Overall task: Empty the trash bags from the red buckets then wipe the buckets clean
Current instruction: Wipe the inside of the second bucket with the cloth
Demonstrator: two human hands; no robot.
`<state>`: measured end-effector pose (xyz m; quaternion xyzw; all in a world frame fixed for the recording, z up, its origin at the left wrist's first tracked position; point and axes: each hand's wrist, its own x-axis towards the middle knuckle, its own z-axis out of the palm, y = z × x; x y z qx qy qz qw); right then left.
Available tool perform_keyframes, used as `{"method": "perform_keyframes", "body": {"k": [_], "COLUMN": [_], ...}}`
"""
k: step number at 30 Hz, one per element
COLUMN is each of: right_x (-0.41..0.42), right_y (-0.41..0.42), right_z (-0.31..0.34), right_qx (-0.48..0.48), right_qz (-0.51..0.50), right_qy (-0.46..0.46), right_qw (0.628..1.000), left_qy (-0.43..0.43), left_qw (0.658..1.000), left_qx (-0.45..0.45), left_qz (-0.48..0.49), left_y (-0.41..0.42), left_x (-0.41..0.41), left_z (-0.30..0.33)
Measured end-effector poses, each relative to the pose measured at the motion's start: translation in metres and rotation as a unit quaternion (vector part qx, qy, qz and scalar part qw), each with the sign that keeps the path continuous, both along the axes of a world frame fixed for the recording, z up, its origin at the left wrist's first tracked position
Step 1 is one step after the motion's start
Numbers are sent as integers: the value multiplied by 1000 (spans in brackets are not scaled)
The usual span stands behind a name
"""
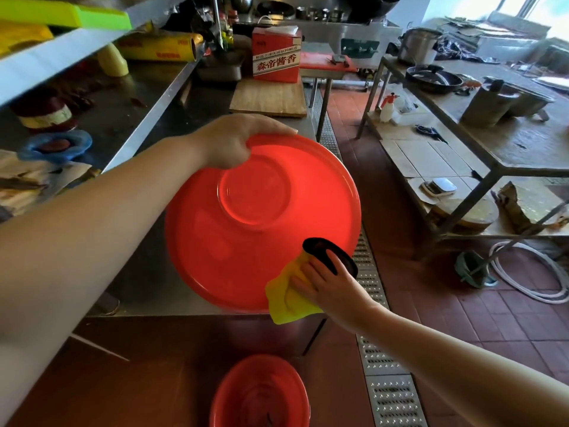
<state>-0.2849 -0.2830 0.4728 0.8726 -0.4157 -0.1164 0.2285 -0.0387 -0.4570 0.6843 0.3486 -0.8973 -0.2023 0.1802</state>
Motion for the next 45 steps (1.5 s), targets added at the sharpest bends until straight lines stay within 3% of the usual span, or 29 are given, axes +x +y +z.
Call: {"method": "perform_keyframes", "body": {"k": [4, 10, 13, 17, 20, 29, 33, 38, 42, 45], "right_x": [-11, -18, -15, -3, 8, 37, 49, 44, 24, 13], "right_y": [-3, -19, -19, -22, -20, -11, -4, 4, -2, -5], "right_z": [5, 6, 3, 3, 3, 6, 10, 9, 12, 23], "right_qx": [-47, -29, -21, -37, -24, -23, -21, -5, 25, 117], "right_qz": [46, 133, 159, 176, 167, 103, 93, 74, 66, 13], "right_qy": [-14, 6, -8, -60, -103, -268, -322, -354, -359, -384], "right_qw": [998, 991, 987, 982, 980, 958, 942, 932, 931, 916], "left_qy": [34, 50, 22, -29, -20, -30, 18, -11, -31, 1], "left_qw": [996, 992, 996, 998, 992, 977, 975, 974, 978, 986], "left_qx": [73, 114, 83, -28, -88, -38, -71, -143, -130, -97], "left_qz": [32, 29, 28, 47, 84, 209, 208, 174, 163, 137], "left_y": [-3, -1, -3, -9, -9, -14, -13, -14, -19, -17], "left_x": [5, 0, -2, 5, 15, 45, 33, 15, 9, 2], "left_z": [8, 9, 10, 7, 1, -25, -26, -18, -16, -18]}}
